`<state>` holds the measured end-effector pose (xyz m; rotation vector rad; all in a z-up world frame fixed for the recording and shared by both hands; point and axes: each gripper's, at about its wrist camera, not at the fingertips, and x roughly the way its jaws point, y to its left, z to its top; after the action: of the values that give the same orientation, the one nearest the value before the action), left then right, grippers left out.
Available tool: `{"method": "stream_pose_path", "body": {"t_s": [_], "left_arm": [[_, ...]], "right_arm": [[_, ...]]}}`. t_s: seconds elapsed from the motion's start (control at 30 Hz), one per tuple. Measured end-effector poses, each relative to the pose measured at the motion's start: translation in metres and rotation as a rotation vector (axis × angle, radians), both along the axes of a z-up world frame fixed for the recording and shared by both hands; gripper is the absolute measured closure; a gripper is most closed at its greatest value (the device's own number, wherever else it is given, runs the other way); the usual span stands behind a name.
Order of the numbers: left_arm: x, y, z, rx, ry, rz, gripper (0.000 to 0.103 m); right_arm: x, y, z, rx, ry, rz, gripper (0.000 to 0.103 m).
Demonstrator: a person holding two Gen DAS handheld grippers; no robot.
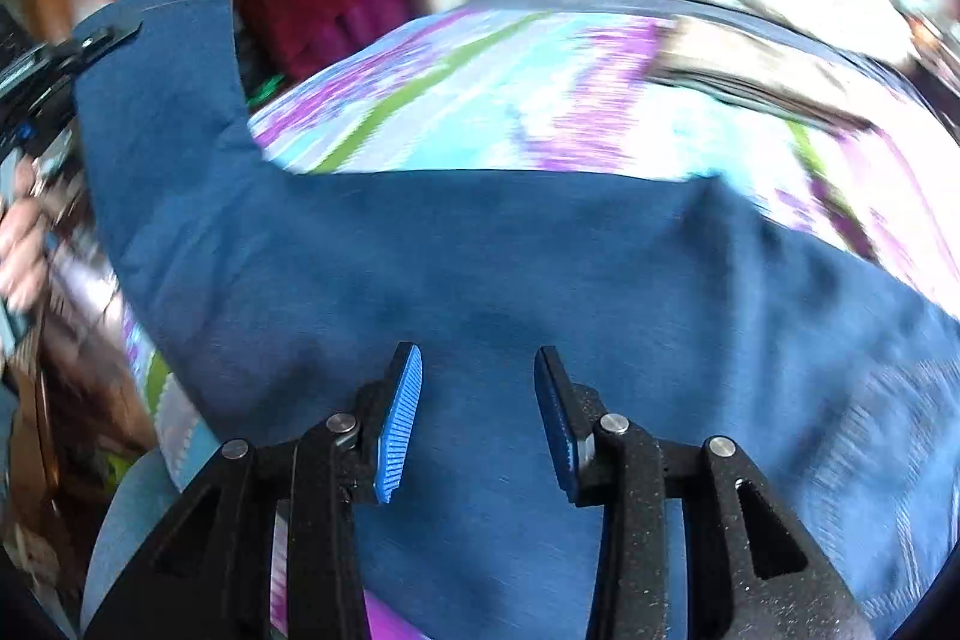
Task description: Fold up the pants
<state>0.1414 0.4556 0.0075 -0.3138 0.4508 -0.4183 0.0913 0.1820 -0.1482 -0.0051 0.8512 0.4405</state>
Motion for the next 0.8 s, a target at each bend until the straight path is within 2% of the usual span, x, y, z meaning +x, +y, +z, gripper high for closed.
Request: {"method": "stream_pose_path", "body": {"t_s": [0.07, 0.13, 0.17, 0.23, 0.3, 0.33, 0.4, 0.47, 0.6, 0.67, 0.7, 0.73, 0.77, 0.8], "left_arm": [[0.004, -0.049, -0.004, 0.027, 0.001, -0.1, 0.094], [0.014, -0.1, -0.021, 0.059, 0.043, -0.194, 0.094], [0.018, -0.126, -0.035, 0.082, 0.071, -0.24, 0.094], [0.009, -0.176, -0.076, 0.175, 0.142, -0.335, 0.094], [0.0, -0.213, -0.117, 0.265, 0.226, -0.417, 0.094], [-0.006, -0.223, -0.132, 0.31, 0.251, -0.432, 0.094], [-0.009, -0.224, -0.141, 0.331, 0.26, -0.427, 0.094], [-0.007, -0.22, -0.132, 0.313, 0.257, -0.412, 0.094], [-0.014, -0.228, -0.115, 0.349, 0.194, -0.393, 0.094], [-0.012, -0.237, -0.12, 0.369, 0.192, -0.412, 0.094], [-0.01, -0.244, -0.13, 0.393, 0.215, -0.443, 0.092], [-0.006, -0.257, -0.146, 0.455, 0.259, -0.481, 0.081], [-0.011, -0.262, -0.155, 0.522, 0.255, -0.493, 0.081], [-0.023, -0.263, -0.154, 0.555, 0.178, -0.478, 0.077]], "right_arm": [[-0.007, -0.032, -0.003, 0.009, 0.006, -0.065, 0.059], [-0.012, -0.061, -0.012, 0.017, 0.031, -0.119, 0.059], [-0.017, -0.072, -0.018, 0.023, 0.049, -0.142, 0.059], [-0.022, -0.094, -0.029, 0.051, 0.089, -0.183, 0.059], [-0.029, -0.106, -0.032, 0.091, 0.093, -0.187, 0.061], [-0.031, -0.109, -0.031, 0.097, 0.085, -0.182, 0.061], [-0.032, -0.11, -0.029, 0.097, 0.077, -0.168, 0.06], [-0.032, -0.114, -0.028, 0.111, 0.07, -0.16, 0.06], [-0.03, -0.118, -0.027, 0.137, 0.064, -0.16, 0.06], [-0.032, -0.118, -0.028, 0.143, 0.071, -0.156, 0.06], [-0.032, -0.119, -0.029, 0.146, 0.079, -0.151, 0.059], [-0.032, -0.12, -0.028, 0.15, 0.084, -0.143, 0.055], [-0.034, -0.121, -0.027, 0.149, 0.084, -0.136, 0.052], [-0.036, -0.122, -0.024, 0.148, 0.078, -0.13, 0.045]]}}
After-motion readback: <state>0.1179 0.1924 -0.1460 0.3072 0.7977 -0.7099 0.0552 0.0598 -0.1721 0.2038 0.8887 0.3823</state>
